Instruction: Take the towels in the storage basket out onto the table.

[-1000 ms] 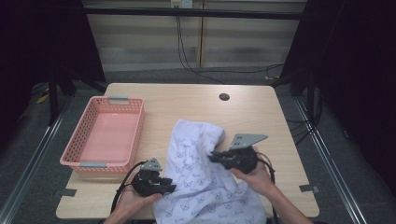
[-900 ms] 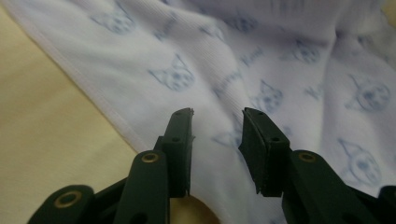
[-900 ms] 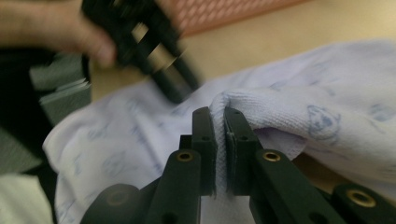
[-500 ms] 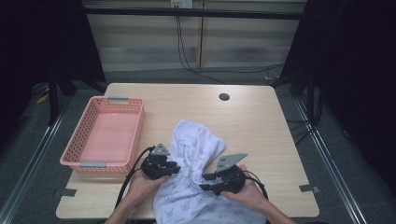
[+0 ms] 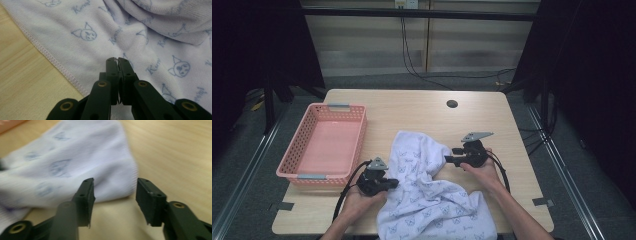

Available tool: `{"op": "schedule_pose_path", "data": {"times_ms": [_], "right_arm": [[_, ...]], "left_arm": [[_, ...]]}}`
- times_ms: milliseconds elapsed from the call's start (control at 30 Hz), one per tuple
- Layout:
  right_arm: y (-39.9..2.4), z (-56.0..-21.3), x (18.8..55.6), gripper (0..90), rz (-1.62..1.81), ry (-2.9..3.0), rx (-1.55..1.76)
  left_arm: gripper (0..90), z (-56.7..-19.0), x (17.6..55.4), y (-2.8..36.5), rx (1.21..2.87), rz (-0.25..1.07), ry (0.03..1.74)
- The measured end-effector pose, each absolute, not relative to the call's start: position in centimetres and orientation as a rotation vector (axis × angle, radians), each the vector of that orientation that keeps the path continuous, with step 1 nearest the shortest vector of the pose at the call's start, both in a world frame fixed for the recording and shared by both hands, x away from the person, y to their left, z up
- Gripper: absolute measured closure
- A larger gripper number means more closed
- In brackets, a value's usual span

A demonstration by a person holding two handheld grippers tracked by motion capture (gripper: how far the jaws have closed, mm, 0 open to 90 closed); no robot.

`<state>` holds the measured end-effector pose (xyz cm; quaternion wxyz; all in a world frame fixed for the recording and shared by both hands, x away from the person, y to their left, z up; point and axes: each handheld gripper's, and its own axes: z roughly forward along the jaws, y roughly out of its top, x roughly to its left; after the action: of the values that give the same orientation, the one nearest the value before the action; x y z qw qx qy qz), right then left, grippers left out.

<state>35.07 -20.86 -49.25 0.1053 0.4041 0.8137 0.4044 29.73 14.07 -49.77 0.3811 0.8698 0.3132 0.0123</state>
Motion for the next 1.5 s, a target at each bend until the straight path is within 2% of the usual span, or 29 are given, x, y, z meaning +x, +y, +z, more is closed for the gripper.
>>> {"op": "schedule_pose_path", "data": {"times_ms": [100, 133, 267, 400, 633, 833, 933, 1133, 1233, 1333, 1433, 1500], "right_arm": [[-20.4, -50.0, 36.3, 47.7, 1.202, 2.386, 1.215], [-20.2, -50.1, 36.5, 51.6, 1.209, 2.390, 1.217], [-19.7, -50.3, 36.4, 82.4, 1.234, 2.419, 1.202], [-21.3, -48.0, 36.1, 86.6, 1.320, 2.336, 1.220], [-24.3, -41.6, 34.9, 87.1, 1.399, 2.209, 1.144], [-23.5, -38.1, 33.2, 87.0, 1.388, 2.222, 1.017], [-22.7, -38.9, 33.7, 86.5, 1.324, 2.268, 1.033], [-22.5, -44.6, 37.2, 82.4, 1.176, 2.322, 1.201], [-21.8, -46.2, 37.7, 74.4, 1.187, 2.336, 1.231], [-21.2, -46.5, 37.5, 61.1, 1.188, 2.305, 1.218], [-21.9, -45.6, 36.8, 55.6, 1.227, 2.259, 1.213], [-22.9, -45.2, 36.4, 56.3, 1.259, 2.260, 1.216]], "left_arm": [[86.0, -49.8, 29.8, 14.2, 2.210, 0.013, 0.806], [85.8, -49.9, 29.8, 14.2, 2.200, 0.009, 0.809], [85.8, -49.9, 29.8, 14.3, 2.204, 0.011, 0.809], [85.7, -49.8, 29.5, 14.5, 2.212, 0.011, 0.803], [85.1, -49.6, 28.2, 14.6, 2.236, -0.007, 0.778], [83.4, -49.5, 27.4, 14.2, 2.251, -0.033, 0.746], [81.9, -49.5, 27.4, 14.2, 2.250, -0.043, 0.756], [78.2, -49.2, 26.4, 14.2, 2.278, -0.068, 0.728], [77.4, -49.3, 25.7, 14.6, 2.267, -0.097, 0.722], [73.6, -49.2, 25.7, 14.9, 2.250, -0.085, 0.732], [69.8, -48.6, 26.8, 15.1, 2.196, -0.050, 0.760], [69.2, -48.3, 28.1, 15.1, 2.144, -0.029, 0.775]]}}
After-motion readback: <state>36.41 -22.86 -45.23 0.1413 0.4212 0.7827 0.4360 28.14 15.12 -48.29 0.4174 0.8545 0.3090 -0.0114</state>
